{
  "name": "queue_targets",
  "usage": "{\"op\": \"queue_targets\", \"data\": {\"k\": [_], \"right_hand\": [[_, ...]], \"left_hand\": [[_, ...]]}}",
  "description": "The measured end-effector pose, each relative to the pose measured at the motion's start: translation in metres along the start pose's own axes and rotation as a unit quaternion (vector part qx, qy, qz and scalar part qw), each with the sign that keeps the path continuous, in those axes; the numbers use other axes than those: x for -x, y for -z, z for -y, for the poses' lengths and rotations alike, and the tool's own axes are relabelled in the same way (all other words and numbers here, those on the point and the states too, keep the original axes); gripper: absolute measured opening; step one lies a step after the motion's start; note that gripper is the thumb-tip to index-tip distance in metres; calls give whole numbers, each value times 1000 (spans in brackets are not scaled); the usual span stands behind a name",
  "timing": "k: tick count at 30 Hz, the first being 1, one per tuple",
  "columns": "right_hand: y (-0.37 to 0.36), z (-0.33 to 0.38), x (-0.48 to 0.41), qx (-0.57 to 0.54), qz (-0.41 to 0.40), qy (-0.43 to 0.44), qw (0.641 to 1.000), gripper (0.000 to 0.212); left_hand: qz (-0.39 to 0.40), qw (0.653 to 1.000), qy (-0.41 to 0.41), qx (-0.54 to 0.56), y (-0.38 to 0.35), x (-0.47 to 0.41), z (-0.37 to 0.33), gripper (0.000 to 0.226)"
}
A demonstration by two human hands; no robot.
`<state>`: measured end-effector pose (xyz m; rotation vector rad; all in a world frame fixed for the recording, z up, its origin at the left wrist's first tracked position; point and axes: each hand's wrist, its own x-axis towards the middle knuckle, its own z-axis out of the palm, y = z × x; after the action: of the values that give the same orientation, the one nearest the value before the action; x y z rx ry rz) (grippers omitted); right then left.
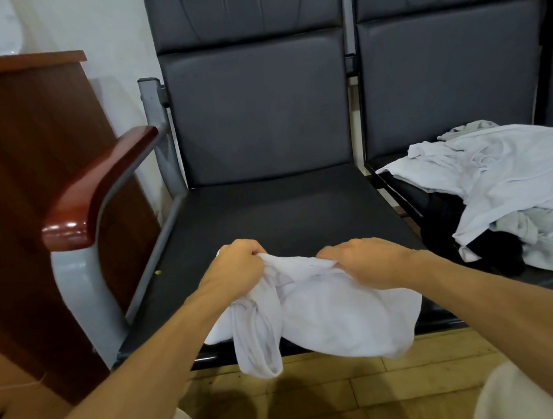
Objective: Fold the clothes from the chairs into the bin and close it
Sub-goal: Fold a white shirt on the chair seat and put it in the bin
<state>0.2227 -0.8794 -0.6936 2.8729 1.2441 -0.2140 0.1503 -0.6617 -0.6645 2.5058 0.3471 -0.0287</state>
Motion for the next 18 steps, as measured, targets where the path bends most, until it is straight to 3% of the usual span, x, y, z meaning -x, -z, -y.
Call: {"op": "queue_targets", "data": {"k": [5,10,12,16,18], "right_hand": [[13,0,4,-17,-44,-19,999,28],[22,-15,2,-93,-162,-53,981,22],[24,-19,5,-146,-169,-90,971,23],[16,-29,16,-177,-52,-92,979,22],[16,-31,21,-202,-7,-97,975,11]], "left_hand": [[-27,992,16,123,2,5,-7,35],[-45,945,9,325,7,20,-26,37],[15,940,-24,339,5,26,-36,38],[288,934,-116,178,-2,36,-40,28],[299,930,-132,166,-1,34,-35,24]]}}
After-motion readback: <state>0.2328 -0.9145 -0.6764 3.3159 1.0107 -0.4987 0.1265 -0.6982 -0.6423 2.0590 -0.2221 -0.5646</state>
